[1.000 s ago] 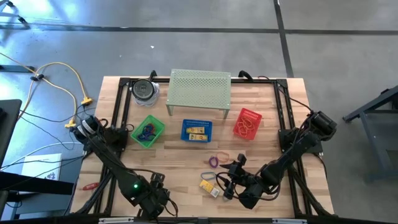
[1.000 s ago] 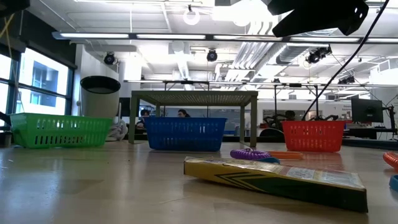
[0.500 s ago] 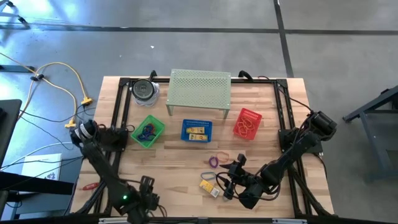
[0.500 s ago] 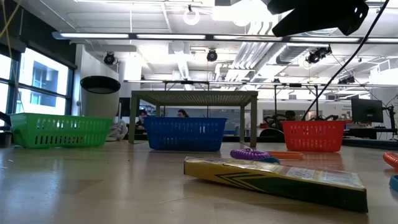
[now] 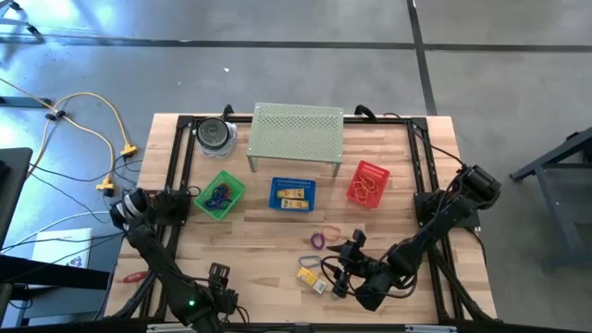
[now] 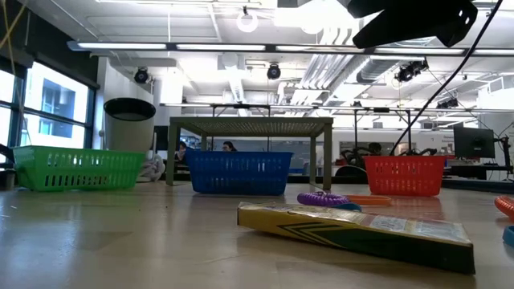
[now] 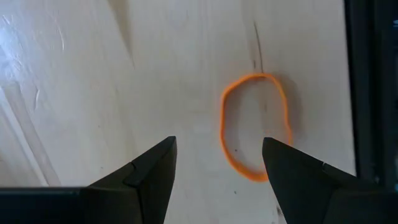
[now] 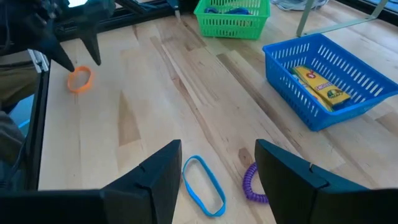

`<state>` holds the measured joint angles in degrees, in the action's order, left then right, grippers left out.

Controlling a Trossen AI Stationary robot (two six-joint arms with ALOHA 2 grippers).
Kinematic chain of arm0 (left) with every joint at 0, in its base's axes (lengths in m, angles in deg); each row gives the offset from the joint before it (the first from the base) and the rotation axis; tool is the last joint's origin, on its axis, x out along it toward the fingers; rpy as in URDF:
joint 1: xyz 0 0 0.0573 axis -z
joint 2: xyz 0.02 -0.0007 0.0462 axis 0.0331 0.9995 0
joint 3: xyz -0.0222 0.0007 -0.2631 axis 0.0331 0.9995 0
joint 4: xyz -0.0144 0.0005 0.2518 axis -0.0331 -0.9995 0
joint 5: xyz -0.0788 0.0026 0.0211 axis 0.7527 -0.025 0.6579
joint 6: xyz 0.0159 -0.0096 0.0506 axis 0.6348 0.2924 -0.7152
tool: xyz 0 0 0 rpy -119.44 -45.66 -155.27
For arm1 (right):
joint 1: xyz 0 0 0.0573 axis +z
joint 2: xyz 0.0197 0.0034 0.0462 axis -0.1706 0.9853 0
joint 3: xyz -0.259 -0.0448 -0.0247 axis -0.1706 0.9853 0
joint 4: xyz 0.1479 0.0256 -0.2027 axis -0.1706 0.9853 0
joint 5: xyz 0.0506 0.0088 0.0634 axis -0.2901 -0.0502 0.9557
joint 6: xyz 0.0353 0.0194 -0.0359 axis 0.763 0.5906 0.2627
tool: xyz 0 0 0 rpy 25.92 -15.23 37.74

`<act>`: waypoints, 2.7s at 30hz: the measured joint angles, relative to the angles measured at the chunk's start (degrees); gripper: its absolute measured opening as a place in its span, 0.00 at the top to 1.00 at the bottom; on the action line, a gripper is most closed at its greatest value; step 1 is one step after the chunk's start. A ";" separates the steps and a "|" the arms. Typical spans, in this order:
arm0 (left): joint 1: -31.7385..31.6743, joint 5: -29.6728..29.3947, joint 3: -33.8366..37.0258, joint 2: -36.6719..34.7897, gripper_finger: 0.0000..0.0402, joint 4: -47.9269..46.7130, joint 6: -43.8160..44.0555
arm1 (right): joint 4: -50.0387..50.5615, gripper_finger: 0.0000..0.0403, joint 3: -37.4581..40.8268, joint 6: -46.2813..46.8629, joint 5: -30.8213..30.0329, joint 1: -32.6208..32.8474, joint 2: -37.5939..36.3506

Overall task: Pick & Place Office Desk Supplies
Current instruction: Put the orange rubber band into the red bin

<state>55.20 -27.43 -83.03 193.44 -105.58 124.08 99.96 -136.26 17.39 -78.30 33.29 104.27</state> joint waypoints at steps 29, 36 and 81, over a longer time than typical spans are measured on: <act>-0.24 2.95 2.57 2.12 0.43 3.33 8.15 | 0.01 0.52 -0.02 0.17 0.44 0.01 0.00; -0.31 5.85 2.93 2.07 0.49 4.02 12.97 | 0.01 0.52 -0.01 0.17 0.44 0.00 0.00; -4.15 -4.53 -8.97 0.93 1.00 -8.38 5.52 | -0.20 0.52 -0.02 2.99 0.93 0.00 0.00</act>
<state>51.06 -31.97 -92.00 194.38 -113.96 129.59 99.76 -136.28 20.39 -77.37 33.29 104.27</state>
